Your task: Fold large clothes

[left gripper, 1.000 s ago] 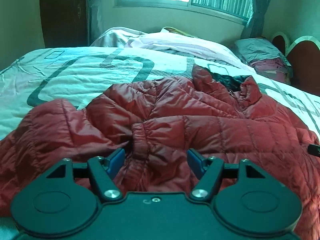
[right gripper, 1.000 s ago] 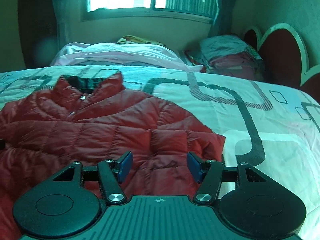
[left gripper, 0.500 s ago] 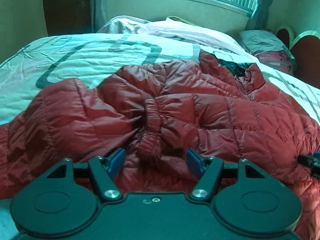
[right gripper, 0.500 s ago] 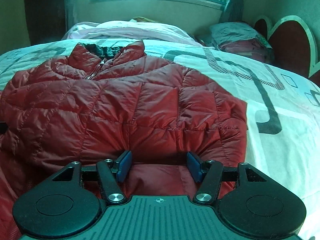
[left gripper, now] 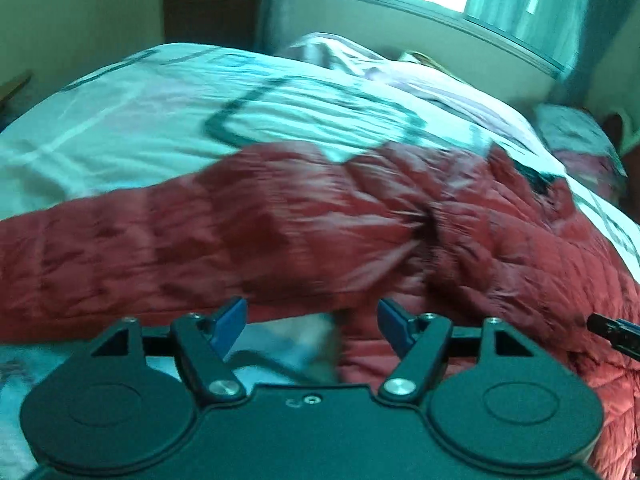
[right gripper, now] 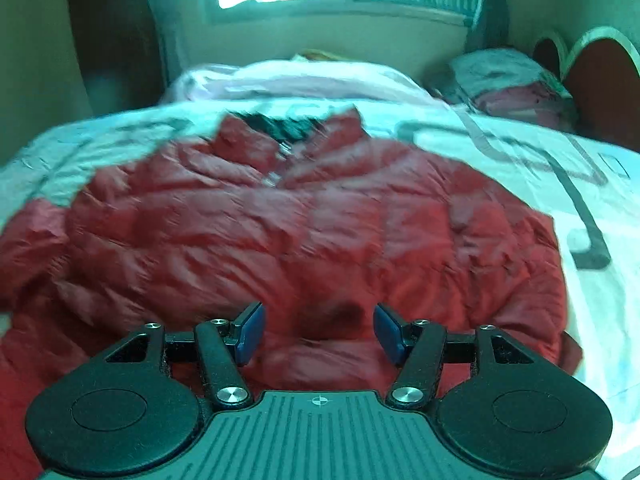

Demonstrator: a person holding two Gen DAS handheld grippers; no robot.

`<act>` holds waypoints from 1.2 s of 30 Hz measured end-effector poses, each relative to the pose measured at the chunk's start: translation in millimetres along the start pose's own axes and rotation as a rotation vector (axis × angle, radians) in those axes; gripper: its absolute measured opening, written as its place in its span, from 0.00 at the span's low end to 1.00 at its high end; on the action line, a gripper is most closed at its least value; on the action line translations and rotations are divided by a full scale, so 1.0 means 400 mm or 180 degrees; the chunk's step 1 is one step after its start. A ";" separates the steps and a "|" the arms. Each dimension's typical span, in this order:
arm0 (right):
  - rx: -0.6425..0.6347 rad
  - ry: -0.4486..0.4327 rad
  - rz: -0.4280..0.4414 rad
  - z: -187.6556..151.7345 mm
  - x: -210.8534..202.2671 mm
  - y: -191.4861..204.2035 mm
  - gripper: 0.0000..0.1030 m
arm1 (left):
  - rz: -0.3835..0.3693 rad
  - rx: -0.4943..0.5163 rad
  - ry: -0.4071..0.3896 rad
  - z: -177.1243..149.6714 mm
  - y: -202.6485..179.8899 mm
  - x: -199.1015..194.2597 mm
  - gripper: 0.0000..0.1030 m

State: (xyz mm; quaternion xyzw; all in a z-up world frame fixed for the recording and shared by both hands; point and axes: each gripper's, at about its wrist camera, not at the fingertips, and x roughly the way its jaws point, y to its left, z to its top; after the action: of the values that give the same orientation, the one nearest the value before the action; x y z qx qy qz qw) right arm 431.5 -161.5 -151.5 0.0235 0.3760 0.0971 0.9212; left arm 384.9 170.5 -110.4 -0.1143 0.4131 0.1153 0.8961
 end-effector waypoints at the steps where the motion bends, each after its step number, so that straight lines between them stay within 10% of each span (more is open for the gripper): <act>1: -0.0024 -0.0003 0.0040 0.007 0.003 0.022 0.58 | 0.0041 -0.0038 0.0005 0.000 0.019 -0.006 0.71; 27: -0.0568 0.0135 -0.0145 -0.017 0.117 0.241 0.58 | 0.0676 -0.1875 -0.0010 -0.091 0.575 -0.096 0.71; 31: -0.0580 0.0123 -0.0168 -0.021 0.117 0.243 0.58 | 0.0564 -0.2129 -0.0197 -0.105 0.620 -0.084 0.59; 36: -0.0560 0.0143 -0.0122 -0.014 0.111 0.240 0.59 | 0.0556 -0.2365 -0.0364 -0.103 0.657 -0.071 0.18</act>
State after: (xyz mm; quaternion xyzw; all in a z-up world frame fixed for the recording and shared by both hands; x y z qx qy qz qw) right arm 443.1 -58.9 -174.8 -0.0670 0.3869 0.1126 0.9127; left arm 258.4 403.7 -143.6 -0.3889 0.3008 0.3392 0.8020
